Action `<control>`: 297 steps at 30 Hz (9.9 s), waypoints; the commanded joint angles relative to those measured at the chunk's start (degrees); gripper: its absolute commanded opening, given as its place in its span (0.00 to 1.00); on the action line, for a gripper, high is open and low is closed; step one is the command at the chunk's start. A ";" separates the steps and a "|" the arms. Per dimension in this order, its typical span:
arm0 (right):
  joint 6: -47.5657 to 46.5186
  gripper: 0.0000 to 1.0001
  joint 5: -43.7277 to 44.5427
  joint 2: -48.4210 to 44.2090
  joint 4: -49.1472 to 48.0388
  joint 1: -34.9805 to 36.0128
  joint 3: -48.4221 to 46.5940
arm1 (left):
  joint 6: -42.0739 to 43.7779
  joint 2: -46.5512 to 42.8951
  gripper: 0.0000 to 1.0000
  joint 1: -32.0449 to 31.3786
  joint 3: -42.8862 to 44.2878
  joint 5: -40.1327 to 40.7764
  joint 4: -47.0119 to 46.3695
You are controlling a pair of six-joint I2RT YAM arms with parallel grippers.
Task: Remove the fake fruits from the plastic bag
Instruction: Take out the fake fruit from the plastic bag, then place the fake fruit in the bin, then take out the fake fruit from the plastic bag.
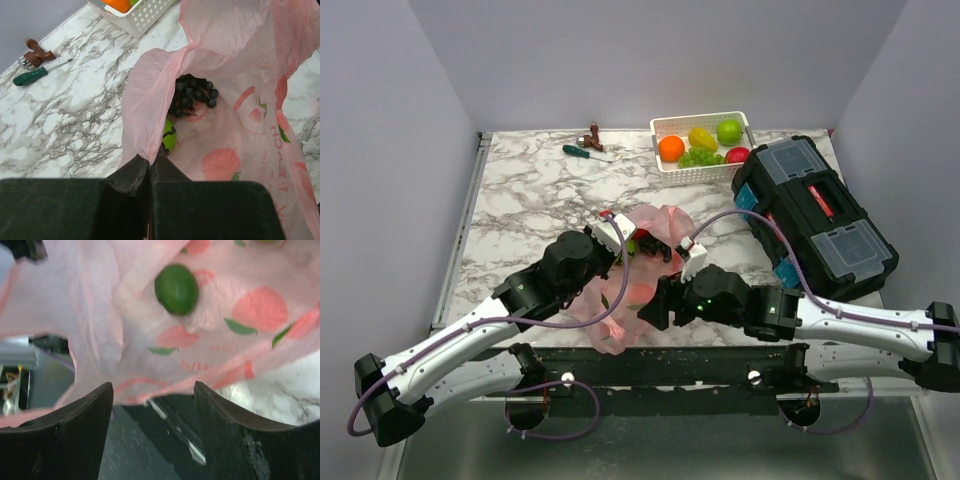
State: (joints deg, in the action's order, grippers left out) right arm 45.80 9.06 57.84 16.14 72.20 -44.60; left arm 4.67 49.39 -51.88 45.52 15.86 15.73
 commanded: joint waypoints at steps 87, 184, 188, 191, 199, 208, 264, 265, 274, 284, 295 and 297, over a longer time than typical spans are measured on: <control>-27.32 0.24 21.66 46.52 -47.68 -9.00 -7.90 | 1.02 -2.67 0.00 -2.59 -2.18 2.16 -4.20; -31.33 0.01 4.46 80.84 8.90 -47.07 -84.12 | 3.38 -1.41 0.00 -2.62 -1.75 -0.20 -4.98; -30.05 0.04 2.19 83.45 10.26 -47.10 -85.24 | 3.33 -1.39 0.00 -2.62 -1.75 -0.40 -5.00; -29.46 0.10 1.50 84.34 10.05 -47.08 -84.56 | 3.24 -1.40 0.00 -2.62 -1.75 -0.52 -5.00; -29.35 0.50 1.04 85.93 10.65 -47.07 -85.42 | 3.24 -1.67 0.00 -2.62 -1.66 -0.46 -4.77; -29.86 0.86 1.39 85.91 12.96 -47.13 -88.38 | 3.16 -1.65 0.00 -2.57 -1.66 -0.57 -4.70; -0.40 0.94 -2.71 -2.47 -1.68 -15.93 7.50 | 3.77 2.21 0.00 -5.46 -0.99 2.68 -2.63; -0.87 0.94 -1.46 -2.24 -2.71 -13.72 7.17 | 3.86 1.77 0.00 -5.60 -1.18 3.04 -2.69; -3.37 0.84 4.71 -1.82 -8.09 -3.14 3.60 | 4.28 0.51 0.00 -5.78 -0.53 2.11 -2.51; -6.22 0.42 11.53 7.12 -13.73 0.46 -1.94 | 3.96 -2.42 0.00 -6.22 -1.40 2.01 -2.28; -7.30 0.40 22.02 19.16 -12.52 0.40 -8.33 | 3.08 -3.34 0.00 -6.74 -1.31 -0.13 -2.63; -7.01 0.41 21.89 22.06 -12.42 0.44 -9.06 | 3.00 -3.42 0.00 -6.83 -1.22 -0.30 -2.59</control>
State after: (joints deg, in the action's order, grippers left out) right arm 39.44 27.86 75.22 4.16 72.31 -51.55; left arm 8.45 46.98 -58.15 43.38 17.28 12.99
